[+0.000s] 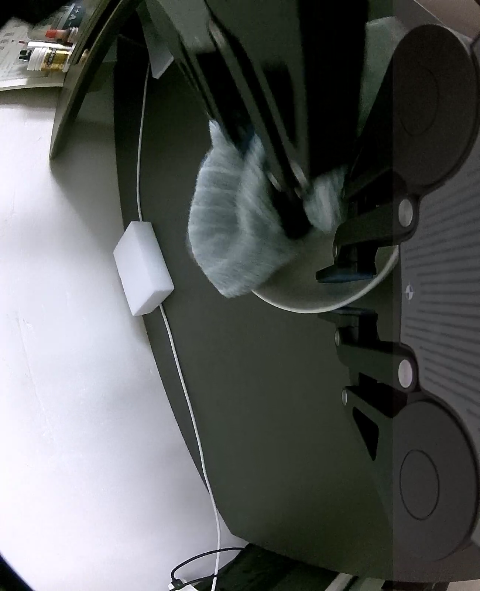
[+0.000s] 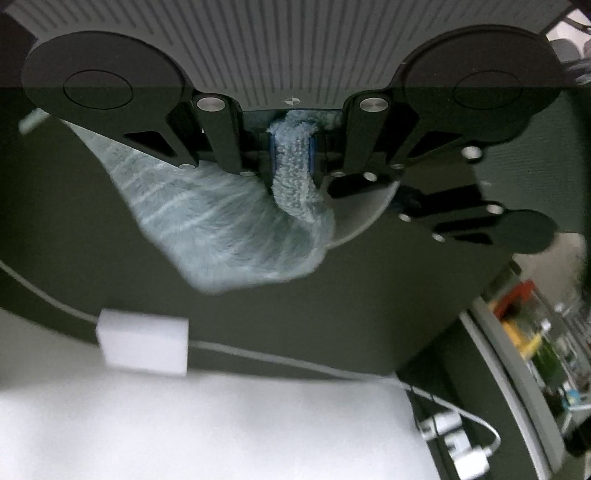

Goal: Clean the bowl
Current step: 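Keep wiping the bowl interior with the towel in the right gripper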

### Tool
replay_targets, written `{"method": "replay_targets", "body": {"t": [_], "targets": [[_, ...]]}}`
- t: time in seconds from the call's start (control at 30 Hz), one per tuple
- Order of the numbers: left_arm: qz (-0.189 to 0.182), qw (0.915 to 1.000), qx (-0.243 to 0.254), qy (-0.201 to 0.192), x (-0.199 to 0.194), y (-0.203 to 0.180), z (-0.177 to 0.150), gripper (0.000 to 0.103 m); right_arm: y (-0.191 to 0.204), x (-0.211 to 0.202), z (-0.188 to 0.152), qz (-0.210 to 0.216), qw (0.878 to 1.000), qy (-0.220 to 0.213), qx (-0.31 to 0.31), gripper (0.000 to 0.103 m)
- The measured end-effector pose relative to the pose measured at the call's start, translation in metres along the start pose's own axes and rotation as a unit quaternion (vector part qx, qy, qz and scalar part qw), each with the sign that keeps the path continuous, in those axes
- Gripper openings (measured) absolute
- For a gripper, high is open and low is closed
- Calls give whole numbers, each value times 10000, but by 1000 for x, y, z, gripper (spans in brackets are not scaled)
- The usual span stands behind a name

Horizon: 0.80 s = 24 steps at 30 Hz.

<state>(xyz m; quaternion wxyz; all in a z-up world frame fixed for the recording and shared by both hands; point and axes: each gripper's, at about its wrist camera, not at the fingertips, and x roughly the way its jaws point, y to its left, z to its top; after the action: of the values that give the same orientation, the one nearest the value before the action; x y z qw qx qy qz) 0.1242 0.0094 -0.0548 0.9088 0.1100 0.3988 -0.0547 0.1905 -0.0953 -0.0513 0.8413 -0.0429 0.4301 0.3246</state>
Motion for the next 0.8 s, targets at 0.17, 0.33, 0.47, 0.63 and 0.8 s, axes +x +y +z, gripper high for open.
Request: {"method": "replay_targets", "body": {"t": [0.17, 0.33, 0.47, 0.63, 0.8], "targets": [[-74, 9999, -107, 24, 1, 2, -1, 15, 1, -15, -6, -416, 9983, 14, -405, 14], [-134, 9997, -191, 31, 2, 4, -2, 15, -8, -59, -17, -667, 9956, -544, -360, 16], [-152, 9992, -343, 151, 5, 6, -2, 21, -18, -84, -17, -665, 9934, -930, -116, 16], [-166, 9993, -320, 29, 8, 10, 3, 26, -28, -86, -16, -118, 9945, -1031, 122, 16], [-163, 9996, 166, -152, 12, 8, 25, 34, -25, -79, -18, 21, 9957, -926, 61, 16]]}}
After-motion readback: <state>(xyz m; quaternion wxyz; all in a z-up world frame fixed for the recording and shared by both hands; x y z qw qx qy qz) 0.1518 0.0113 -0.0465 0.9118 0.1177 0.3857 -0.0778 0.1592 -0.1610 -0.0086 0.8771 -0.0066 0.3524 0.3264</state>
